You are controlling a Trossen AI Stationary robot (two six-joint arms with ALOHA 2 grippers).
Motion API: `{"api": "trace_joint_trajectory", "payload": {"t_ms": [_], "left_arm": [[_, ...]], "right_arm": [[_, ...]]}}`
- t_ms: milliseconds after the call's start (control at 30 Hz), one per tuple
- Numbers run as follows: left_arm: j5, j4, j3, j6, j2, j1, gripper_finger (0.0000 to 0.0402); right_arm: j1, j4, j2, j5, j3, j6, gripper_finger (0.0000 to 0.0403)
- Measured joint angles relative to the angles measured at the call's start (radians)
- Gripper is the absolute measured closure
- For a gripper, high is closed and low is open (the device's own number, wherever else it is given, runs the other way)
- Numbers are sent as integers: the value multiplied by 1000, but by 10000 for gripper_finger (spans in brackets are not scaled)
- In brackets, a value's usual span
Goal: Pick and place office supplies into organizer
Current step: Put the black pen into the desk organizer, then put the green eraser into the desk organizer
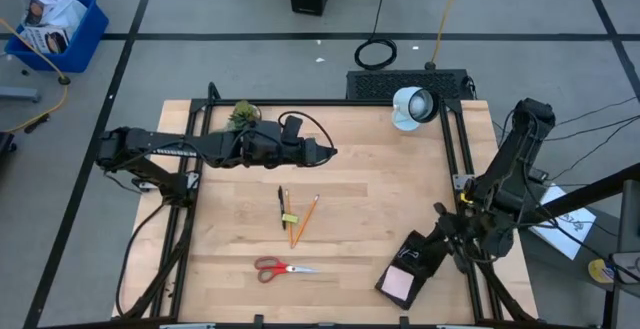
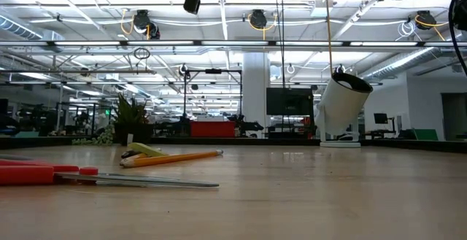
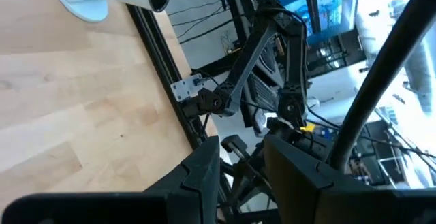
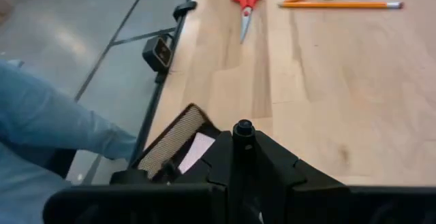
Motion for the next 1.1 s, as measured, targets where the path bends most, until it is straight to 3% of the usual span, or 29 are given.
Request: {"api": "trace_joint_trajectory", "payload": {"t_ms": [233, 333, 567, 800, 1100], "left_arm": [[28, 0, 0, -3, 0, 1, 282], [29, 0, 0, -4, 0, 0, 282], [37, 26, 0, -10, 0, 0, 282], [37, 45, 0, -2, 0, -19, 282], [46, 30, 0, 32, 0, -42, 282]], "right_arm": [[0, 131, 47, -8, -5, -82, 369], [0, 139, 63, -74, -5, -133, 367], [7, 102, 90, -157, -5, -115, 319], [21, 156, 56, -242, -6, -130, 274], [25, 296, -79, -216, -4, -165, 282]]}}
